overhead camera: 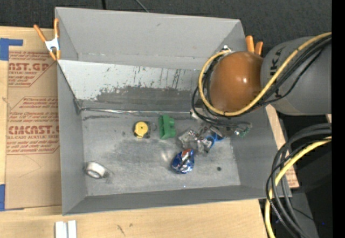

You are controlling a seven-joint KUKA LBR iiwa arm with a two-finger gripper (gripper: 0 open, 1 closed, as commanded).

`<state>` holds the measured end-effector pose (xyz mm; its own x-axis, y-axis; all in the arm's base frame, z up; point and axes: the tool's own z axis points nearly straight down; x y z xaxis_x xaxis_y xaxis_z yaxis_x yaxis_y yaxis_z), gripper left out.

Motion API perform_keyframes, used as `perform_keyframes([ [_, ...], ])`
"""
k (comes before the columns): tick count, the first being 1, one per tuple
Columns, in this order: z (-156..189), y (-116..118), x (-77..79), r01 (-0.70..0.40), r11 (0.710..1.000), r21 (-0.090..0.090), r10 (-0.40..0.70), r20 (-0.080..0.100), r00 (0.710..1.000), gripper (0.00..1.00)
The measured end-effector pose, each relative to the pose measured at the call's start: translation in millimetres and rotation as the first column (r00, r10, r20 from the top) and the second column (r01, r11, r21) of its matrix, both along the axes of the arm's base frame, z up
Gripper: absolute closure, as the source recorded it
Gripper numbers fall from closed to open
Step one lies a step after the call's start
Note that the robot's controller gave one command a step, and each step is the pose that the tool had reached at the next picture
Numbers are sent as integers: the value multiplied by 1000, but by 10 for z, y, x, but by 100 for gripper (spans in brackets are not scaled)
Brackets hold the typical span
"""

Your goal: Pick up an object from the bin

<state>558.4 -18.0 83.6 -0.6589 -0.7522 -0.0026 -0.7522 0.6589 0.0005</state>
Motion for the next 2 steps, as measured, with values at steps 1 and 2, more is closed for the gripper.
perform_keyframes([
  [1, 1424, -260, -137, 30, 1000, -2, -30, 9, 1000, 100],
  [2, 2478, -467, 155, -180, 984, -4, 180, 9, 984, 100],
])
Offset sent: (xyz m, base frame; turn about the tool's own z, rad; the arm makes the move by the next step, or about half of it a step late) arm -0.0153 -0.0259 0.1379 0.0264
